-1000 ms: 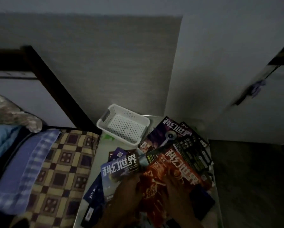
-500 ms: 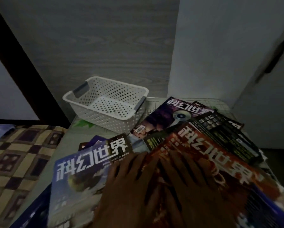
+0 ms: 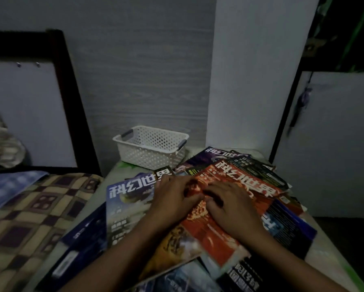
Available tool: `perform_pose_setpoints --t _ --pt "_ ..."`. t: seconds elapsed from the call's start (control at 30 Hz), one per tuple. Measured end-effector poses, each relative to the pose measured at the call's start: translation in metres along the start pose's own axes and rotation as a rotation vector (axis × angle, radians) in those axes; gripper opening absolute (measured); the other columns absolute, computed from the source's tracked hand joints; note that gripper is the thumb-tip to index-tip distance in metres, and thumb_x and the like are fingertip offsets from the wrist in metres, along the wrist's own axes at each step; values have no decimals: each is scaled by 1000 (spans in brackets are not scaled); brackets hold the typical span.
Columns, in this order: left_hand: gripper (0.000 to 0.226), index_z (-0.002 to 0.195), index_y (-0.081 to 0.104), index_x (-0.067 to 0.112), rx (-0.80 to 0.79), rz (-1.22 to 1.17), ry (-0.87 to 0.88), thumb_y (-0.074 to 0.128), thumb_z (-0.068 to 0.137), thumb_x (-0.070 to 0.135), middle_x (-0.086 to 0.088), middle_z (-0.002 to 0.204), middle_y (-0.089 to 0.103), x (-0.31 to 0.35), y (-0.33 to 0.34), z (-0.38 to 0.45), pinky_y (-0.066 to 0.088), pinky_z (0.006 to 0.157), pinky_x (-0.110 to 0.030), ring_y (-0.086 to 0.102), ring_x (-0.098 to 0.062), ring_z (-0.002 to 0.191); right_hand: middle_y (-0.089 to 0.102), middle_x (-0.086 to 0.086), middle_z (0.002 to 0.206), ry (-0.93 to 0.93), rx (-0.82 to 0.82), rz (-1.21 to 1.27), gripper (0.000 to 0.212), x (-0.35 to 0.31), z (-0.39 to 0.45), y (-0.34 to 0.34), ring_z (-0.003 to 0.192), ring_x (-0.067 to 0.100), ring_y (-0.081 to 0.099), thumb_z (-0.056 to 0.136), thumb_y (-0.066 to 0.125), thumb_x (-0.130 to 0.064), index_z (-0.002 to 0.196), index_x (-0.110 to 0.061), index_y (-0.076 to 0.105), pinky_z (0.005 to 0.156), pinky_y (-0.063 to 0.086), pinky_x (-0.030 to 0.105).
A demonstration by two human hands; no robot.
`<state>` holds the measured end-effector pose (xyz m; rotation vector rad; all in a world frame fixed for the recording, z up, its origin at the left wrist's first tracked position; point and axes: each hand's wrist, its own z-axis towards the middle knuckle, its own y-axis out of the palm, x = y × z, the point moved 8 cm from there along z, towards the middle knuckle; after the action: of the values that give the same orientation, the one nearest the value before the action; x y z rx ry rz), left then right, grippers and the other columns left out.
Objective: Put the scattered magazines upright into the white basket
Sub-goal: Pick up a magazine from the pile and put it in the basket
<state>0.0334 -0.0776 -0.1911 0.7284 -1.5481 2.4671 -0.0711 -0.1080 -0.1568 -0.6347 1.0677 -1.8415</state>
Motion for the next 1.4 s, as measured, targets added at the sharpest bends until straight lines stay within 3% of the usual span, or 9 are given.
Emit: perform_pose_setpoints --t 0.1,0.23,0.37,0.47,0.6,0.7,0.87,1.23,1.4 --pt "77 130 52 33 -139 -32 -215 79 61 53 1 130 63 -2 -2 14 41 105 -42 50 -28 125 72 -11 105 286 27 131 35 41 -47 21 94 16 56 82 45 -33 104 -30 72 83 44 34" --pt "44 108 68 22 -73 18 -198 77 67 38 -7 110 70 19 -16 20 51 93 -38 62 -28 107 72 -11 105 321 15 169 27 27 -33 8 99 19 60 82 51 -33 98 -31 73 86 45 36" --pt "20 104 62 32 -46 -559 -223 69 85 29 6 103 70 2 -9 -11 57 83 -40 69 -15 90 39 1 153 546 61 -32 65 56 -62 -18 136 31 39 81 62 -58 140 -36 45 108 30 54" --pt "11 100 63 21 99 -945 -196 68 89 20 -6 99 74 -10 -36 -14 61 70 -36 74 -19 85 43 4 142 913 285 666 100 83 -67 -41 125 31 49 72 80 -48 149 -37 17 105 39 54" --pt "13 89 67 23 389 -1094 -171 70 86 11 10 81 77 -26 -97 7 58 63 -23 73 -8 75 68 1 93 851 228 1172 43 67 -18 -53 77 21 65 89 70 -25 129 -19 55 72 53 38" --pt "12 92 69 30 524 -1032 -99 66 90 19 15 85 75 -40 -153 40 58 70 -22 70 0 80 68 5 76 616 172 1090 16 48 43 -72 50 15 56 99 53 -17 106 -19 68 47 43 29" --pt "29 126 62 18 423 -720 -168 52 99 21 6 114 67 -84 -209 146 50 78 -22 63 -5 97 68 4 90 419 265 949 18 55 172 -77 75 22 68 99 50 -13 110 -26 56 55 50 34" --pt "20 107 73 20 309 -593 -471 62 92 12 -2 103 74 -240 -77 227 58 85 -43 69 -21 93 72 9 76 645 -56 880 13 111 231 114 63 19 67 89 65 -2 80 -10 71 49 51 26" --pt "32 119 65 12 301 -491 -506 69 88 11 -9 110 70 -246 -71 235 59 84 -43 68 -23 95 72 29 89 757 -61 909 4 129 236 131 77 40 72 82 68 7 87 7 68 74 61 54"
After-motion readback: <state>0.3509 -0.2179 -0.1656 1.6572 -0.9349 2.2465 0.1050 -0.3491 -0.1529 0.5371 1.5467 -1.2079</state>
